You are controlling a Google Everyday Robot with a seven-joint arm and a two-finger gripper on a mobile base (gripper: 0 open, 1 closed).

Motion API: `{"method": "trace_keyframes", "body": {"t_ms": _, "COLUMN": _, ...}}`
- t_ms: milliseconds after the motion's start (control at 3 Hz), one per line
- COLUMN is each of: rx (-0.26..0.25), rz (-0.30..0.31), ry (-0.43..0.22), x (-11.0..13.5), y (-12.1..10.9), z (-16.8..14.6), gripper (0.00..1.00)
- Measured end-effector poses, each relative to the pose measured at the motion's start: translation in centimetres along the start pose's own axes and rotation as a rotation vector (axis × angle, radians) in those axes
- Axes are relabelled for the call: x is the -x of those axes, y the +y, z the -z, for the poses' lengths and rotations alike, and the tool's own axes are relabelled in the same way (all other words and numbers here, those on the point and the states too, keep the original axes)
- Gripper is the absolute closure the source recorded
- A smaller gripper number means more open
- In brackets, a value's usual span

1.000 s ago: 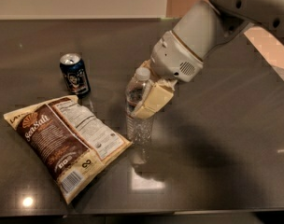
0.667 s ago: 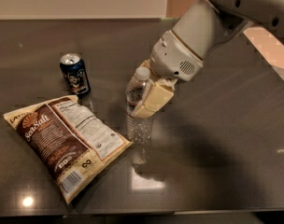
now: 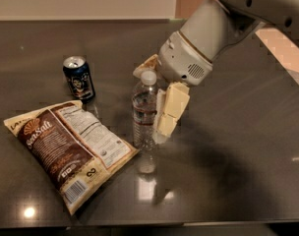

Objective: Move water bottle near brown chip bag

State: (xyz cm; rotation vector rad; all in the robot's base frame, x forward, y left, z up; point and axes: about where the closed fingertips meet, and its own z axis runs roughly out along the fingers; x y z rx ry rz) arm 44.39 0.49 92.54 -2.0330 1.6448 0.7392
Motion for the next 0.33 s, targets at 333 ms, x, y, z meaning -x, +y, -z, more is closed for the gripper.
{"method": "trace_keyframes", "body": {"t_ms": 333, "rx": 0.0, "rz": 0.0, "ry": 0.0, "x": 0.01, "y": 0.0, "z": 0.0, "gripper": 0.0}}
